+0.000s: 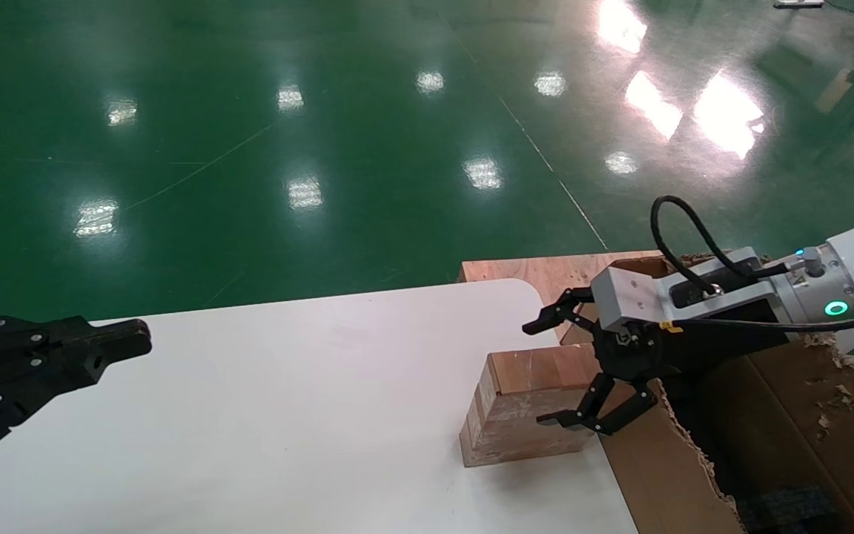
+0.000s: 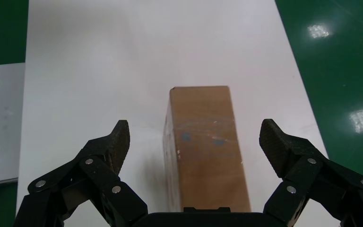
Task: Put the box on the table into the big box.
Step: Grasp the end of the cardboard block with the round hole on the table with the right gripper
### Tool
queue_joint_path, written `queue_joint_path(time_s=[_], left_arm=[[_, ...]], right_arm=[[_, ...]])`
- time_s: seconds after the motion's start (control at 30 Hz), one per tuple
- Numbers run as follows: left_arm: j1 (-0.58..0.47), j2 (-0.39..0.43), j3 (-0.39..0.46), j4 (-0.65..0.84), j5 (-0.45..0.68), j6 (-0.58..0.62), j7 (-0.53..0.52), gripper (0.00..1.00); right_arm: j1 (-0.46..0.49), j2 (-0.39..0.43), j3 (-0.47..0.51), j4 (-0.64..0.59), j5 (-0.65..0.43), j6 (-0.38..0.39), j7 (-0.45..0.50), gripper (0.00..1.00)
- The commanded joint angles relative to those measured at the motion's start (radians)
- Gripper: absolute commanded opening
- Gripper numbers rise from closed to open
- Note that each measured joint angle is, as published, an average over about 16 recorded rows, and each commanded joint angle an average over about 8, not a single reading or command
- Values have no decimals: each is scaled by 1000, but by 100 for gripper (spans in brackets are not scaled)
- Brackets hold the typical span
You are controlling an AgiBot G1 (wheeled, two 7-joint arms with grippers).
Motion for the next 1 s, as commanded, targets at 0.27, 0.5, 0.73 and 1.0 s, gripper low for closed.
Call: queue_joint_path(time_s=[0.27, 0.5, 0.73, 1.0], left_arm=[[0, 0, 0, 0, 0, 0, 0, 0], [0, 0, 0, 0, 0, 0, 0, 0], [0, 0, 0, 0, 0, 0, 0, 8], [0, 0, 0, 0, 0, 0, 0, 100]], right_arm=[[60, -1, -141, -35, 48, 2, -35, 100], [106, -14, -238, -78, 69, 3, -69, 100], [143, -33, -323, -128, 90, 4, -102, 100], [166, -49, -377, -162, 125, 4, -119, 81]])
